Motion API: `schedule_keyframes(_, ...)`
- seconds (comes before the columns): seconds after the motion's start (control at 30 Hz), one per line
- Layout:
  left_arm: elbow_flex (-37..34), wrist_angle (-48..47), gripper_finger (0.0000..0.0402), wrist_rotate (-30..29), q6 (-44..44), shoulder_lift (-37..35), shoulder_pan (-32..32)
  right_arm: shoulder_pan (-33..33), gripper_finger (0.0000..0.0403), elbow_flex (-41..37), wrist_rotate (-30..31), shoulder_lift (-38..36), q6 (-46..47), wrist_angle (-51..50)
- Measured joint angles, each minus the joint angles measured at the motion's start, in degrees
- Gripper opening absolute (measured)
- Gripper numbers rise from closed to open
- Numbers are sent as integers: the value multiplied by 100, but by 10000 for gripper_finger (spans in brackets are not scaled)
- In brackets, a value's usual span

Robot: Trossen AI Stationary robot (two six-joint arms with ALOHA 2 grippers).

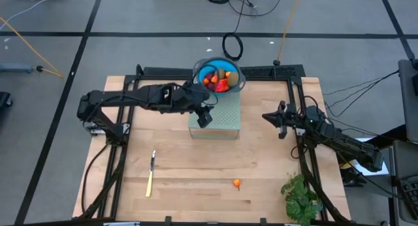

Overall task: Pick & Place Fruit
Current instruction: Put the peach into the blue strainer bowl on the shelf

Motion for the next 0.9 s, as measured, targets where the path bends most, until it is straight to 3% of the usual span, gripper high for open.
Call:
schedule_keyframes(0.23, 0, -2, 111, -5, -152, 0, -282, 362, 4, 0, -105, 0, 50, 251)
schedule_keyframes(0.53, -360, 143, 44, -8, -699, 0, -563, 1076, 4, 2, -58, 0, 50, 334)
schedule_keyframes(0.67, -692, 479, 10, -17, -895, 0, -773, 1369, 1, 7, 233, 0, 38, 337)
schedule_keyframes(0.9, -1255, 1256, 9, -109, -1149, 4, -1048, 1870, 1, 112, 549, 77, -21, 339)
